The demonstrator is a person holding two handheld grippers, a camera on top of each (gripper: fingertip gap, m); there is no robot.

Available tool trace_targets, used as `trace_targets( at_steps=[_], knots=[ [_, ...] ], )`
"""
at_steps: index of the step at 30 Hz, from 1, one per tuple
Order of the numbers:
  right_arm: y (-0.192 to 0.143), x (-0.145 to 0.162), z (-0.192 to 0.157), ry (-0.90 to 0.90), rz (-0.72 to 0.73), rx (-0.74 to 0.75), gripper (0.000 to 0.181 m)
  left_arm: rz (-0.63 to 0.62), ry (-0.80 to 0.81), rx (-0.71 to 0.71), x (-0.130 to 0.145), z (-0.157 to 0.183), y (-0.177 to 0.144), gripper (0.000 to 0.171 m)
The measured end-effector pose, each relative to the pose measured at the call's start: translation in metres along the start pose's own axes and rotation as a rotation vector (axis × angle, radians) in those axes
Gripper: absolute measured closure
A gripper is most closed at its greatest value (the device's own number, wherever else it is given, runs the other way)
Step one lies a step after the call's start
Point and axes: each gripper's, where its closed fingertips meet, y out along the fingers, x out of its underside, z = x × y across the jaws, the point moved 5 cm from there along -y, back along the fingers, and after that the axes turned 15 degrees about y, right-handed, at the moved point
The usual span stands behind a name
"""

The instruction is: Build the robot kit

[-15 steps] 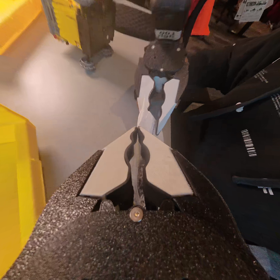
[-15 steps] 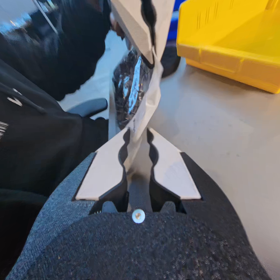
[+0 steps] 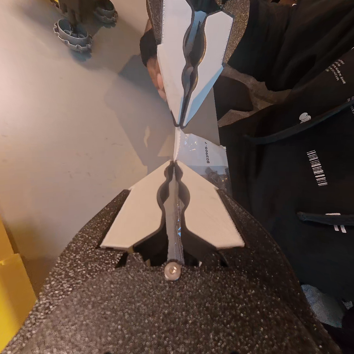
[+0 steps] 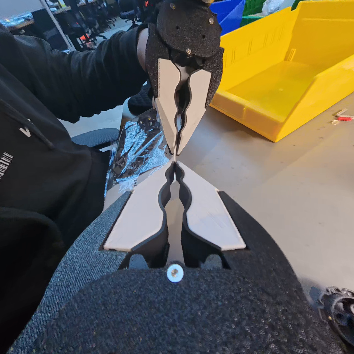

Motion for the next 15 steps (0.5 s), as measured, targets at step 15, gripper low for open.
trace_targets(
  at_steps=[15],
  knots=[
    [0.004,0.024,0.02,0.027,-0.106,0.03,0.181,-0.054,0.045,0.035,-0.006,-0.02,0.035,0.171]
  ],
)
